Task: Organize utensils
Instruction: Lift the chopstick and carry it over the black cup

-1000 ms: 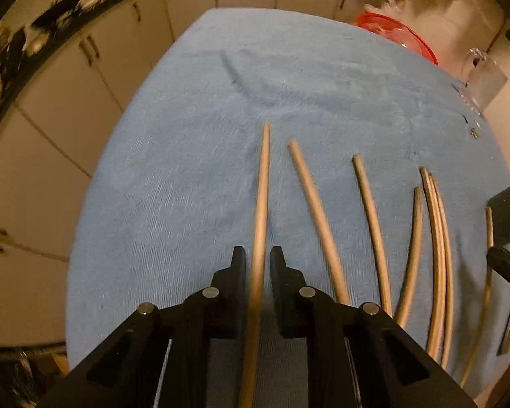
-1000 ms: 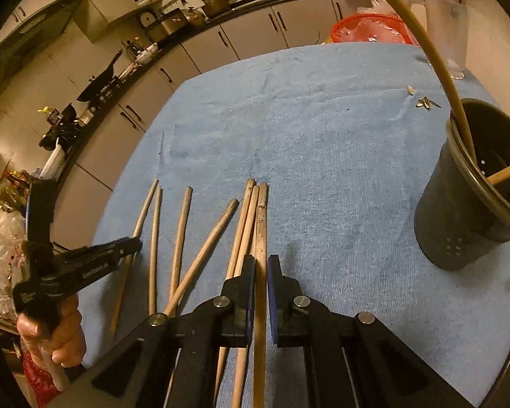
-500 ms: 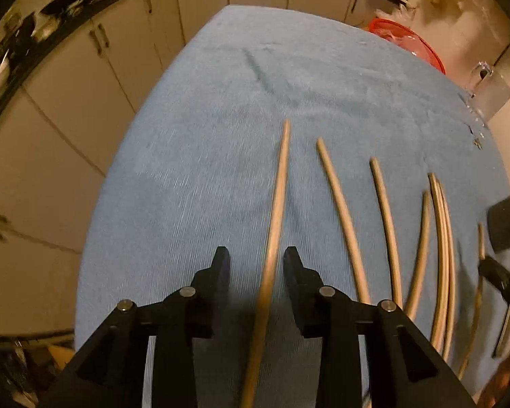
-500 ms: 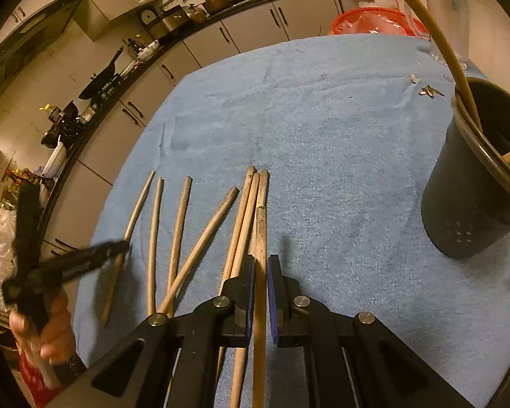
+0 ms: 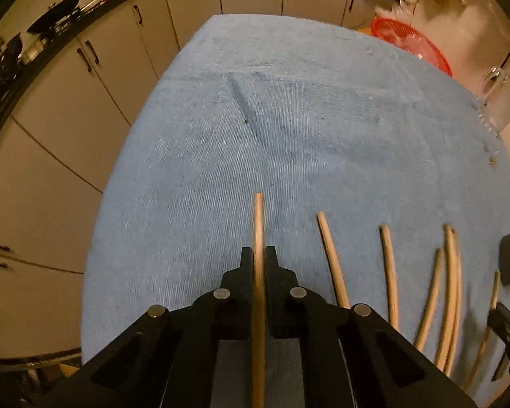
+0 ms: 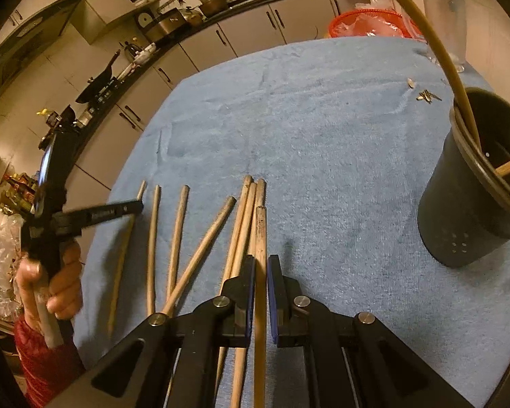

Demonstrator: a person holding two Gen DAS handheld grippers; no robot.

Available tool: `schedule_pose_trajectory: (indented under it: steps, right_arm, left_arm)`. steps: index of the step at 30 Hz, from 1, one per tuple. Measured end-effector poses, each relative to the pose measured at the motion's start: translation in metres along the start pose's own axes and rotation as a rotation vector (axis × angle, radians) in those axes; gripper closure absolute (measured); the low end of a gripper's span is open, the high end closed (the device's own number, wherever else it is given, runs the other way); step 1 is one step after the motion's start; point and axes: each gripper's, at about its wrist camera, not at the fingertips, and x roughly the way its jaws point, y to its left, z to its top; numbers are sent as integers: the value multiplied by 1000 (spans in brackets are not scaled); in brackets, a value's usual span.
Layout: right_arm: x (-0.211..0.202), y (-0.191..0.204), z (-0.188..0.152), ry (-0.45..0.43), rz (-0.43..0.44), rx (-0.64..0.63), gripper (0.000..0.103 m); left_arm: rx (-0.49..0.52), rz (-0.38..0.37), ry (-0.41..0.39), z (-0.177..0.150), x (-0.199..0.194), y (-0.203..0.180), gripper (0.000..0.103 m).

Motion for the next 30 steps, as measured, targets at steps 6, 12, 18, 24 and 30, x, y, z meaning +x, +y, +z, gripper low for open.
schedule_pose_trajectory:
  steps: [6,12,18,24,30]
  right_arm:
    - [-27,12,2,-97,59,-39,96]
    - [-76,32,-7,-270,95,-122,96]
    - [-111,46,-25,-403,109,-170,96]
    - [-131,48,-32,-468,111,-177,96]
    - [-140,42,-33,-495,114,-161,96]
  left_arm:
    - [-24,-148,-203,-44,-81,-3,97]
    - [-8,-236,-370,-69,-157,-11,97]
    - [44,-255,-444,-88,-188,-24,97]
    - [56,-260,-453,-93,-197,-31,97]
    - [65,-256,-469,-98,-212,-35,97]
